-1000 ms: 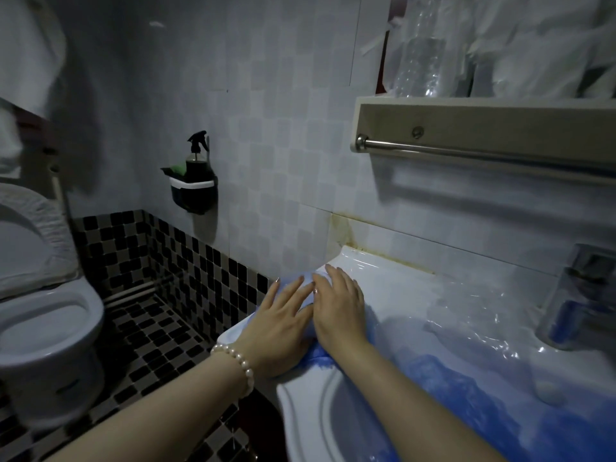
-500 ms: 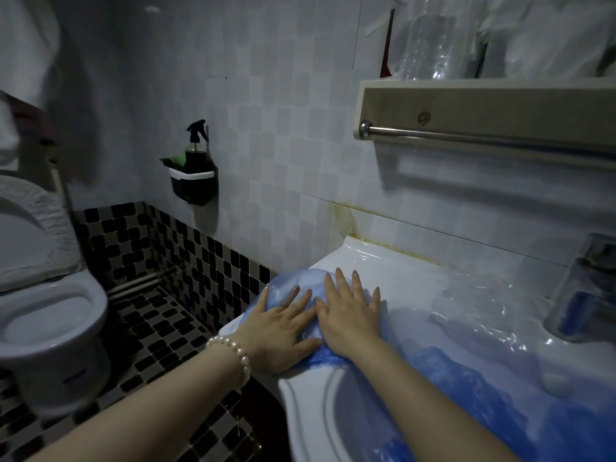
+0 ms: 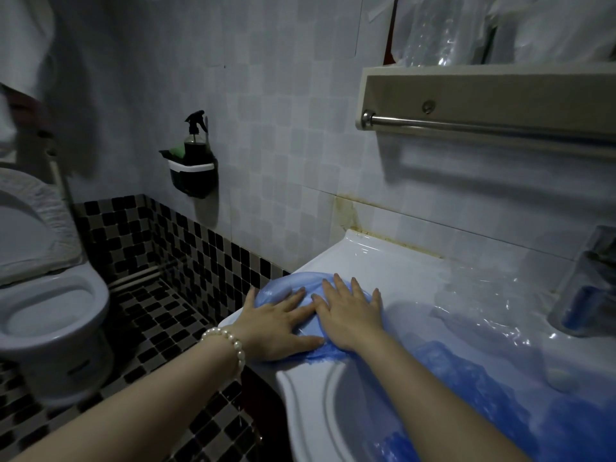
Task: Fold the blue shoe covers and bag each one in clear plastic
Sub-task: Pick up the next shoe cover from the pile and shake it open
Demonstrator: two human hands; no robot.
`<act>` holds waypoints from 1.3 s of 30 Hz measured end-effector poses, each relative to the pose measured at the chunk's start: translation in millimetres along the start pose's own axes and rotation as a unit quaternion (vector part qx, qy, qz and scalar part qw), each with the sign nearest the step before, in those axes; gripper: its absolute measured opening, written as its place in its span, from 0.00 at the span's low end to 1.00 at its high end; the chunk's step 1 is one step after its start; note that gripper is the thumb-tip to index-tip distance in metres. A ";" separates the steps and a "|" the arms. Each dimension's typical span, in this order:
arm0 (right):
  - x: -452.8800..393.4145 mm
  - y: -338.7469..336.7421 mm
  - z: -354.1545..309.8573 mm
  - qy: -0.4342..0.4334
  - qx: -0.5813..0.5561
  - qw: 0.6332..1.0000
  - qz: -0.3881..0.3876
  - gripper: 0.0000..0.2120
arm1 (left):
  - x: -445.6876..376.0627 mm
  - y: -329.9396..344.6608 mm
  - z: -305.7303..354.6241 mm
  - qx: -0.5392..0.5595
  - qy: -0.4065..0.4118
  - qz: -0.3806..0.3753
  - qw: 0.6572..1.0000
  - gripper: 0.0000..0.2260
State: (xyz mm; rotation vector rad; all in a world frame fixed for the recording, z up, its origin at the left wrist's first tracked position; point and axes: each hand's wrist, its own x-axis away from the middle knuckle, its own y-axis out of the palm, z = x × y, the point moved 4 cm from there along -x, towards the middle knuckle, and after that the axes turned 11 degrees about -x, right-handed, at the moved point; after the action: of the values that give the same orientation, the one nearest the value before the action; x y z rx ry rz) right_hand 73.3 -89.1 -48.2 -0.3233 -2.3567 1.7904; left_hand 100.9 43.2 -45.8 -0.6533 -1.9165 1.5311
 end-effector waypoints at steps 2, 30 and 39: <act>0.6 0.0 -0.1 -0.002 0.002 1.000 -0.001 0.27 | 1.8 -2.4 0.6 0.002 0.003 0.005 1.000 0.31; -2.5 0.3 1.2 -0.019 0.014 1.000 -0.013 0.32 | -8.3 -2.2 -17.4 -0.029 0.032 0.020 0.999 0.63; -6.1 2.8 9.5 -0.064 0.033 0.996 -0.043 0.35 | -12.8 2.2 -17.7 -0.037 0.019 0.009 0.999 0.69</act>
State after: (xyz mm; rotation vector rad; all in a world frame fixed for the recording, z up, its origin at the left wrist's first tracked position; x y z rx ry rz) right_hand 77.0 -98.8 -53.4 -0.0997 -2.3493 1.8974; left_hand 122.5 46.9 -47.0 -0.7288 -1.9513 1.4539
